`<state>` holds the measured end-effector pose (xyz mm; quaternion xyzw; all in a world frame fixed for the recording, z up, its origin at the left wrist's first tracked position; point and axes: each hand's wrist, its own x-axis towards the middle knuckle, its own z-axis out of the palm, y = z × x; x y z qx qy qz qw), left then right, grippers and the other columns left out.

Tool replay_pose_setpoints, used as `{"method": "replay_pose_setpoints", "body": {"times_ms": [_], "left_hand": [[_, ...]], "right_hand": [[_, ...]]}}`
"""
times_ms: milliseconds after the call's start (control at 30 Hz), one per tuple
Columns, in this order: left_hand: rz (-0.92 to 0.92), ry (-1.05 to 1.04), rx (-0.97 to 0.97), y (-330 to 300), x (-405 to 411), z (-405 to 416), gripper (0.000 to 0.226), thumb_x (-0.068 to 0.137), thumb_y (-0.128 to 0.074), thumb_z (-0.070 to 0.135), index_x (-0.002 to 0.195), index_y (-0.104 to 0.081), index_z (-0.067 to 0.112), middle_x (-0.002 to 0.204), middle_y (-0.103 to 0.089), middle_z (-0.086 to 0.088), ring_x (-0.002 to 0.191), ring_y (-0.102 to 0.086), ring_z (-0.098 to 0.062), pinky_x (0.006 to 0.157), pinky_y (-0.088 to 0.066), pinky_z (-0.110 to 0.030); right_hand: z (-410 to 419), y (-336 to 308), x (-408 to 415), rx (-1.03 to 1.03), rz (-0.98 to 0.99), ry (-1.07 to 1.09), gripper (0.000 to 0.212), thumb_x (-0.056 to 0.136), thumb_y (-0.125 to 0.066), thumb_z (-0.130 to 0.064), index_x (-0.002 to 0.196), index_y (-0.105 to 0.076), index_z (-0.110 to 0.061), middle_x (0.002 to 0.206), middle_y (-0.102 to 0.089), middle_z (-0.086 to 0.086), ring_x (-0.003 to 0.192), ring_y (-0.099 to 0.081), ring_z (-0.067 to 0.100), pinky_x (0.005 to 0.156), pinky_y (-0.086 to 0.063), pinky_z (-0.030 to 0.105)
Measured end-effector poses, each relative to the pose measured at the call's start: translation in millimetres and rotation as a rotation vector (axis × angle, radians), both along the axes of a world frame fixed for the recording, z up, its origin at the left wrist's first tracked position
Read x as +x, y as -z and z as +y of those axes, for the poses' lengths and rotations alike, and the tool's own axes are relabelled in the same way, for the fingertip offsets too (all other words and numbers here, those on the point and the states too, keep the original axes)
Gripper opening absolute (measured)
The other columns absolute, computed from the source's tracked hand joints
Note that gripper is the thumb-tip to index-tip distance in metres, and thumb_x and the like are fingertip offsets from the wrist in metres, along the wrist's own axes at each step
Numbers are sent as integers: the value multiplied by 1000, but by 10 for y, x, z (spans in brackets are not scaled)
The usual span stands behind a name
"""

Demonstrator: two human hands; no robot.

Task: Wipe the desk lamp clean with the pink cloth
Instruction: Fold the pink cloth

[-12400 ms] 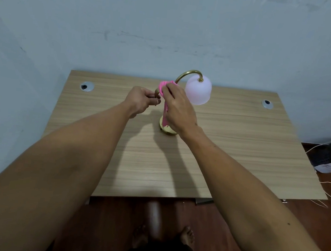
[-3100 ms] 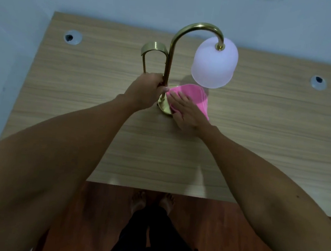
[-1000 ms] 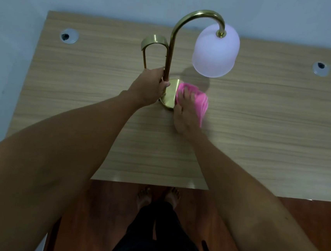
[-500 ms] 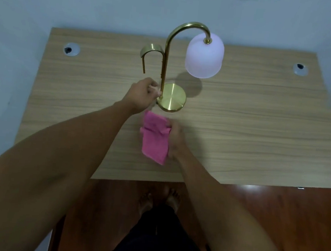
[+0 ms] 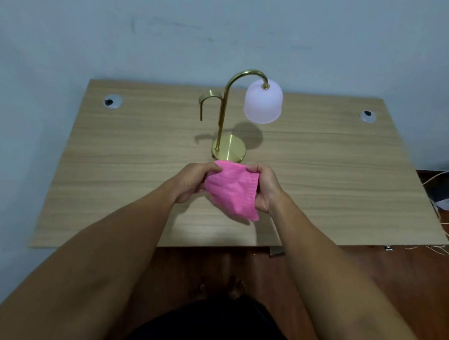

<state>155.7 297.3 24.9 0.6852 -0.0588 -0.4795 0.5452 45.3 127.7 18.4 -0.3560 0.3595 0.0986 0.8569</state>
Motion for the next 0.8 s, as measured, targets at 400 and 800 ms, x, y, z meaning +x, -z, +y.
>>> {"method": "replay_pose_setpoints", "body": {"times_ms": [400, 800], "left_hand": [[-172, 36, 24, -155, -271, -490, 37, 106, -46, 38, 136, -48, 18, 125, -64, -11, 105, -69, -28, 68, -61, -36], [-114, 120, 106, -3, -1017, -1687, 33, 99, -63, 32, 117, -62, 3, 108, -74, -18, 94, -75, -35, 86, -62, -55]], "right_hand": [[-619, -128, -548, -323, 79, -59, 20, 111, -45, -20, 125, -57, -12, 98, -73, 9, 83, -75, 25, 71, -66, 46], [-1832, 80, -1202, -619, 105, -19, 19, 113, -45, -21, 120, -63, -18, 115, -71, 12, 100, -71, 28, 87, -63, 50]]}}
